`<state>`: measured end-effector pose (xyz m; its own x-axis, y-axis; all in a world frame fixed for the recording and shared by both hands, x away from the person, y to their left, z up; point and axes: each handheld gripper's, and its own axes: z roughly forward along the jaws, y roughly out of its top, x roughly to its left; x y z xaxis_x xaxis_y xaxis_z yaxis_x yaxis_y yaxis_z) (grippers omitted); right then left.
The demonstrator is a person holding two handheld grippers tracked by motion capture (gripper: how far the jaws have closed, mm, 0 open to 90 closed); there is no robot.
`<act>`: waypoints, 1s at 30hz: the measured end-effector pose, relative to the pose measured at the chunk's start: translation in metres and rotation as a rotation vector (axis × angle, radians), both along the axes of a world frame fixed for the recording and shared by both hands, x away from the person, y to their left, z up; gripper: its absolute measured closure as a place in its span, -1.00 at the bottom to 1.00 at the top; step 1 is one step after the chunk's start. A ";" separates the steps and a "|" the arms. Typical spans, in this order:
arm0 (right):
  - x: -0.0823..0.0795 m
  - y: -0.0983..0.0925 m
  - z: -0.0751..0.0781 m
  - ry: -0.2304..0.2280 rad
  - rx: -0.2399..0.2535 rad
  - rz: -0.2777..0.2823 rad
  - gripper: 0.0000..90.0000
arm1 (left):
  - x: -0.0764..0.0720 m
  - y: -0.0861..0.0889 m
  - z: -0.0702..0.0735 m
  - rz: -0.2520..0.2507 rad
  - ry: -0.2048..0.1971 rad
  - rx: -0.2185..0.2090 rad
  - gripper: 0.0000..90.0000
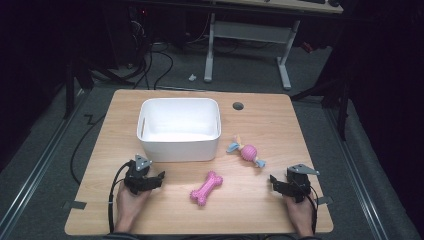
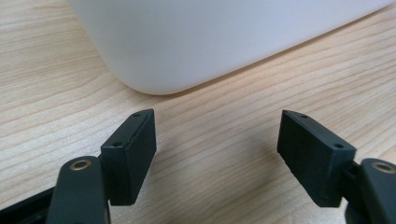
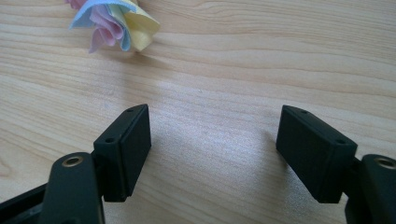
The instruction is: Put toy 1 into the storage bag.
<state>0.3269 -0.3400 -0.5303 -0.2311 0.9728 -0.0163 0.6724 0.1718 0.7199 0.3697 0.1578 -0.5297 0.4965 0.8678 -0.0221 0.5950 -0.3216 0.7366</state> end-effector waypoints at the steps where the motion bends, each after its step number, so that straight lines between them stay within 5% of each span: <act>1: 0.000 0.000 0.000 0.000 0.000 0.000 -0.41 | 0.000 0.000 0.001 0.000 0.001 -0.003 -0.36; 11: 0.000 0.000 0.000 0.003 0.001 -0.002 -0.41 | -0.002 0.000 0.012 -0.003 0.013 0.000 -0.40; 17: -0.001 0.001 0.000 0.003 0.000 -0.005 -0.41 | -0.007 -0.004 0.026 -0.039 0.015 0.037 -0.41; 30: -0.001 0.000 0.000 0.001 -0.001 -0.003 -0.41 | -0.017 -0.011 0.054 -0.099 0.009 -0.020 -0.39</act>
<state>0.3260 -0.3395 -0.5302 -0.2279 0.9735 -0.0173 0.6741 0.1705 0.7187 0.3522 0.1471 -0.4759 0.5792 0.8140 -0.0434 0.5677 -0.3647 0.7381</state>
